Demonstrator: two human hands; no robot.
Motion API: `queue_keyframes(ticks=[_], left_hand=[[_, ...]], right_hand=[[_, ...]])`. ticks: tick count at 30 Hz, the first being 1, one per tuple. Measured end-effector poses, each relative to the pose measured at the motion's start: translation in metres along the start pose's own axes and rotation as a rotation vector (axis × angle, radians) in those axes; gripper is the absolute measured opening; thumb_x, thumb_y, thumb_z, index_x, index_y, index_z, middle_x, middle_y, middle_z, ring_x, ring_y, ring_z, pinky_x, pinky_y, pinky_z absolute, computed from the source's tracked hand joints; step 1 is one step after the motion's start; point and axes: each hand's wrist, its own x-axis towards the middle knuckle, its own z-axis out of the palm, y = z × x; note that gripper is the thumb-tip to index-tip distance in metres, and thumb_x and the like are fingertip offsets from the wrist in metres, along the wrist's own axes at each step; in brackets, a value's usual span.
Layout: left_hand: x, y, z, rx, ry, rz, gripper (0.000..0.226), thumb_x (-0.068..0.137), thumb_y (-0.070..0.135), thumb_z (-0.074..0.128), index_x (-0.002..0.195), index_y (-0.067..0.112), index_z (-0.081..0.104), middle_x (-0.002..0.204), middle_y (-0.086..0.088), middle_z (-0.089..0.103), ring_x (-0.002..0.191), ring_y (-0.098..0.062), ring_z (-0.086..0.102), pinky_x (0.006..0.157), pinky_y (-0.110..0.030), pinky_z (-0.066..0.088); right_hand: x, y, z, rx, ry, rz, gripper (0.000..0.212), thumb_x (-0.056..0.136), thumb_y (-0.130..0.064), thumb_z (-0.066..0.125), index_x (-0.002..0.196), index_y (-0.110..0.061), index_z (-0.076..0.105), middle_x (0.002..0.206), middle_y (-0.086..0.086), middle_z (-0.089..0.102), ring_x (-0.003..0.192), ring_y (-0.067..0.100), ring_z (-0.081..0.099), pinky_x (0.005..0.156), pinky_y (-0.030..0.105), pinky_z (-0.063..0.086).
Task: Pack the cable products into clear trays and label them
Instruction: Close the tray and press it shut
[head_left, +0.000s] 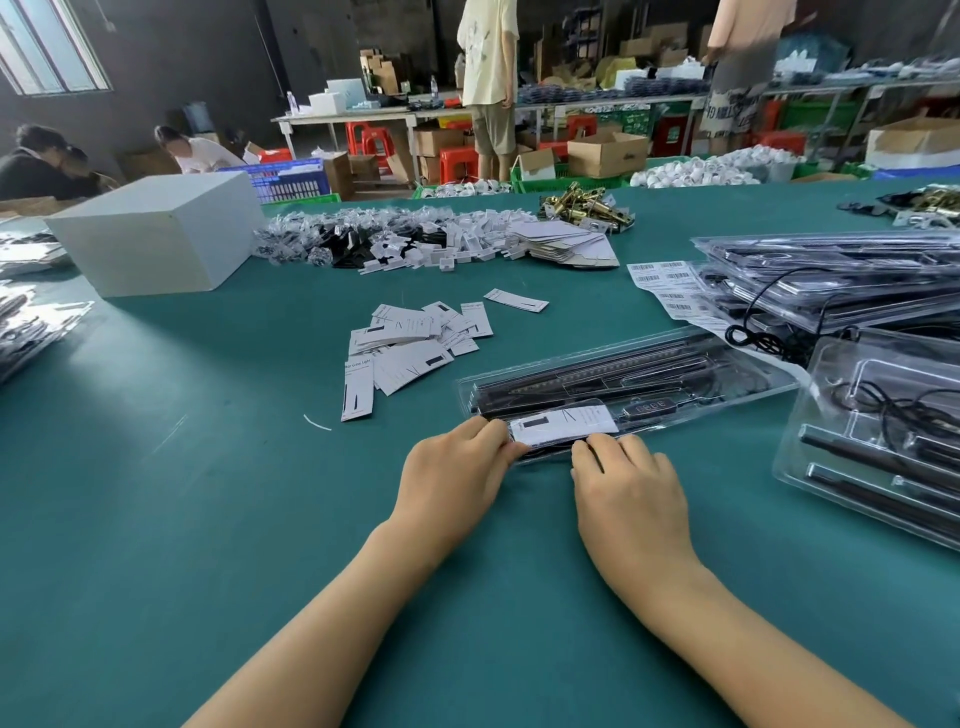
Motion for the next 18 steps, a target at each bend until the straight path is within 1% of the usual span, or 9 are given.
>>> queue_keyframes(ticks=[3,4,6,8,9,11,13,15,18], left_hand=[[-0.001,0.000,0.000,0.000,-0.040,-0.043,0.029,0.091,0.042,0.060,0.076,0.017,0.063,0.077,0.006,0.063,0.062,-0.022,0.057,0.053,-0.029,0.042],[-0.001,0.000,0.000,-0.020,-0.043,-0.104,0.031,0.090,0.046,0.060,0.074,0.020,0.064,0.080,0.009,0.063,0.066,-0.017,0.057,0.054,-0.026,0.040],[0.001,0.000,0.003,-0.124,-0.073,-0.301,0.032,0.088,0.050,0.059,0.070,0.025,0.065,0.087,0.014,0.057,0.074,-0.008,0.053,0.058,-0.020,0.035],[0.002,0.000,0.006,-0.244,-0.093,-0.456,0.030,0.086,0.048,0.063,0.067,0.025,0.064,0.090,0.015,0.046,0.076,-0.004,0.048,0.059,-0.008,0.028],[0.002,0.001,0.008,-0.280,-0.101,-0.495,0.028,0.084,0.046,0.066,0.066,0.024,0.063,0.090,0.014,0.043,0.078,-0.001,0.048,0.059,-0.006,0.027],[0.001,0.002,0.009,-0.341,-0.132,-0.536,0.025,0.082,0.041,0.069,0.064,0.025,0.061,0.091,0.012,0.042,0.081,0.004,0.048,0.059,-0.005,0.028],[0.002,0.003,0.010,-0.389,-0.165,-0.561,0.023,0.081,0.038,0.070,0.066,0.025,0.058,0.091,0.007,0.047,0.090,0.005,0.048,0.060,-0.007,0.029],[0.004,0.002,0.009,-0.425,-0.185,-0.592,0.022,0.081,0.037,0.070,0.070,0.025,0.056,0.086,0.005,0.051,0.096,-0.005,0.051,0.061,-0.013,0.032],[0.005,0.002,0.008,-0.439,-0.202,-0.606,0.022,0.083,0.036,0.069,0.073,0.027,0.052,0.079,0.005,0.056,0.095,-0.017,0.055,0.066,-0.024,0.038]], right_hand=[[0.000,-0.004,-0.002,-0.011,-0.033,0.024,0.032,0.054,-0.002,0.085,0.083,-0.005,0.071,0.075,0.006,0.063,0.067,0.026,0.060,0.050,0.031,0.039],[0.000,-0.004,-0.002,-0.009,-0.046,0.041,0.033,0.054,-0.003,0.085,0.084,-0.005,0.071,0.078,0.007,0.063,0.067,0.027,0.060,0.050,0.031,0.040],[-0.002,-0.005,-0.004,-0.016,-0.067,0.081,0.035,0.054,-0.004,0.086,0.086,-0.005,0.072,0.082,0.010,0.062,0.065,0.027,0.059,0.049,0.031,0.040],[-0.003,-0.005,-0.005,-0.018,-0.059,0.106,0.034,0.055,-0.006,0.086,0.086,-0.004,0.072,0.080,0.011,0.062,0.061,0.028,0.057,0.047,0.031,0.039],[-0.003,-0.005,-0.005,-0.008,-0.049,0.108,0.032,0.057,-0.008,0.087,0.086,-0.004,0.073,0.076,0.011,0.062,0.059,0.028,0.057,0.046,0.031,0.039],[-0.003,-0.006,-0.006,0.013,-0.033,0.094,0.030,0.061,-0.013,0.086,0.085,-0.002,0.073,0.070,0.010,0.062,0.057,0.029,0.057,0.044,0.032,0.041],[-0.002,-0.006,-0.005,0.019,-0.025,0.070,0.031,0.061,-0.016,0.086,0.085,0.000,0.073,0.068,0.010,0.062,0.056,0.029,0.057,0.044,0.032,0.042],[-0.002,-0.004,-0.005,0.041,-0.024,0.062,0.030,0.062,-0.017,0.085,0.084,0.000,0.073,0.068,0.009,0.063,0.056,0.029,0.057,0.045,0.032,0.043],[-0.001,-0.001,-0.004,0.131,-0.044,0.093,0.021,0.069,-0.014,0.081,0.083,-0.002,0.073,0.071,0.009,0.065,0.060,0.030,0.058,0.048,0.033,0.047]])
